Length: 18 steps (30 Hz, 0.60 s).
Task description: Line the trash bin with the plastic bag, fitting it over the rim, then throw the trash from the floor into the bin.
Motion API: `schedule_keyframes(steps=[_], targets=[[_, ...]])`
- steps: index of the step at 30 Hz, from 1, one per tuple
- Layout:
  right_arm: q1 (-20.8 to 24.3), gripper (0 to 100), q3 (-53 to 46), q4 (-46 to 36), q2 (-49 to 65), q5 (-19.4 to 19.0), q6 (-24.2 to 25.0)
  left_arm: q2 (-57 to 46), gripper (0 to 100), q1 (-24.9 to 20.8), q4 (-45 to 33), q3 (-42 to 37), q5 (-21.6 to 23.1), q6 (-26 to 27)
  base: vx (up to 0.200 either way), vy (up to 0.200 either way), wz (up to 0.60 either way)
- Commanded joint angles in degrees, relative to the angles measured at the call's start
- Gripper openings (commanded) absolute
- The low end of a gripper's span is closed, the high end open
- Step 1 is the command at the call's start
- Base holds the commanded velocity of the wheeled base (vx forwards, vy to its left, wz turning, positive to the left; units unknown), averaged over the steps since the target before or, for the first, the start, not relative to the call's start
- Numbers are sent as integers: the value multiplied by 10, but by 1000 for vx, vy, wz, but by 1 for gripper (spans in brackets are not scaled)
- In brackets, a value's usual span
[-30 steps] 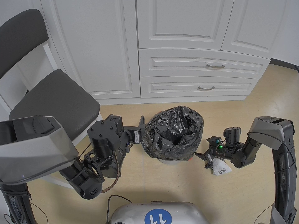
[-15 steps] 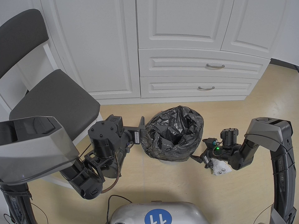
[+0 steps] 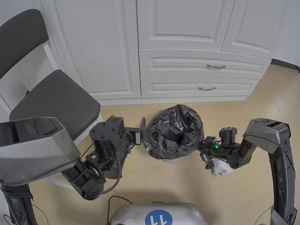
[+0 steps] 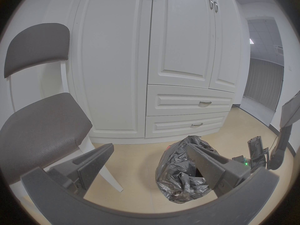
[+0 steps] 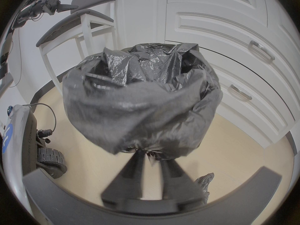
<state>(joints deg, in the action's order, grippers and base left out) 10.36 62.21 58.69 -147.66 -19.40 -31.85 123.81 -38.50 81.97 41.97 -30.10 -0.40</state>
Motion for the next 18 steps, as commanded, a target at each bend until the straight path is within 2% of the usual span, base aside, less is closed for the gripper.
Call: schedule_keyframes(steps=[1, 6, 14, 18], targets=[[-5, 0, 5, -1, 2, -2, 0, 0, 100, 0, 0, -2, 0, 0, 0, 0, 0], [-23, 0, 42, -7, -10, -12, 1, 3, 100, 0, 10, -4, 0, 0, 0, 0, 0], [-45, 0, 151, -101, -58, -34, 0, 7, 100, 0, 11, -4, 0, 1, 0, 0, 0], [-50, 0, 178, -112, -80, -35, -1, 8, 100, 0, 13, -7, 0, 0, 0, 0, 0]])
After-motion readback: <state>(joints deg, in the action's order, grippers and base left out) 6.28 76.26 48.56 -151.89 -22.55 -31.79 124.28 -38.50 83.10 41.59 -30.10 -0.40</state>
